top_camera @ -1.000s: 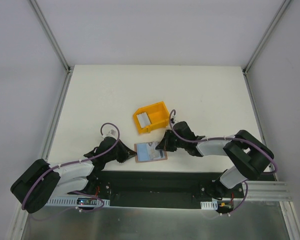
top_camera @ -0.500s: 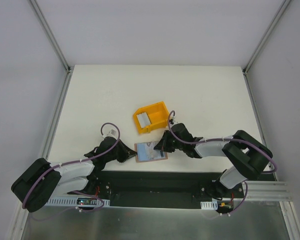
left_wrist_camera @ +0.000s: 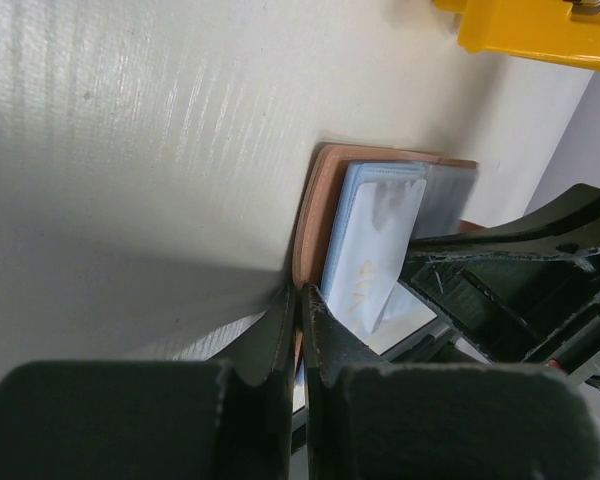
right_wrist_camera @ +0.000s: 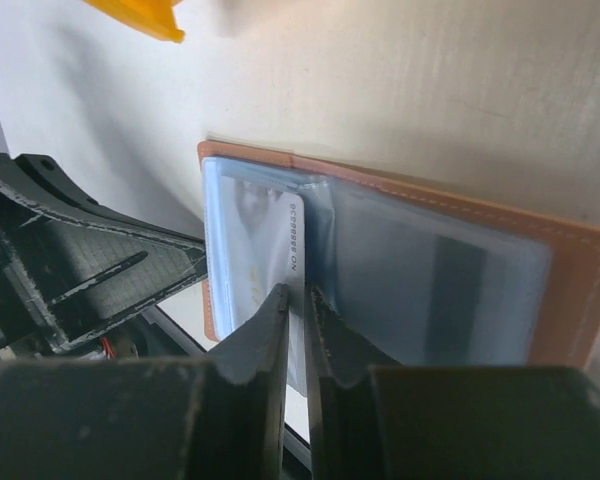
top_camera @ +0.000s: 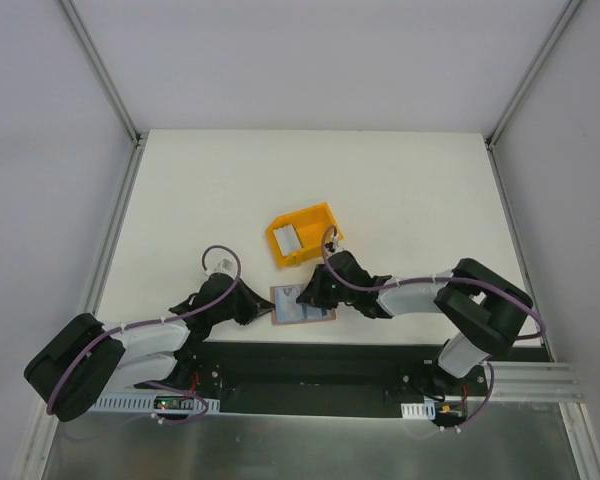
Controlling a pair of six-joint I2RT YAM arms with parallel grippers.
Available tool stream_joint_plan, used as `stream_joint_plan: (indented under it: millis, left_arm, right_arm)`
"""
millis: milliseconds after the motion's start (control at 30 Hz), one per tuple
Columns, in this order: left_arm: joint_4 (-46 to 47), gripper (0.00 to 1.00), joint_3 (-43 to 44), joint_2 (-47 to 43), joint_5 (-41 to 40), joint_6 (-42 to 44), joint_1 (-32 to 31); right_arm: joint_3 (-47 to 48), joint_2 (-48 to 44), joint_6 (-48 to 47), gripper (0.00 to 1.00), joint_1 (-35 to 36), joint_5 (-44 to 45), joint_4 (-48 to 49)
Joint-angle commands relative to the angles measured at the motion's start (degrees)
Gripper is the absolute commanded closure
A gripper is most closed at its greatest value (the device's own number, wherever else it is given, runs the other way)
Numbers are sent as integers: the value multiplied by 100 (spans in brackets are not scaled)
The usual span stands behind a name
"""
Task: Put the credit cards into the card holder
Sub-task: Insert the credit card into the card holder.
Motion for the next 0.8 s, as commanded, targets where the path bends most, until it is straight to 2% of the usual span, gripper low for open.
stream_joint_plan:
  millis: [0, 167, 267, 467, 767]
  left_arm:
    - [-291, 100, 3, 211, -120, 50, -57]
    - [-282, 100, -23, 229, -85, 50, -57]
    - [-291, 100, -66, 168, -103, 33, -57]
    - [-291, 100, -93, 141, -112, 24, -57]
    - [-291, 100, -84, 115, -94, 24, -57]
  right_arm:
    - [113, -285, -232, 84, 67, 383, -647]
    - [140, -725, -610, 69, 6, 665, -1368]
    - [113, -805, -637, 67, 6, 815, -1405]
    - [359, -524, -803, 65, 49, 139, -1089]
    - [834, 65, -874, 65, 208, -222, -1123]
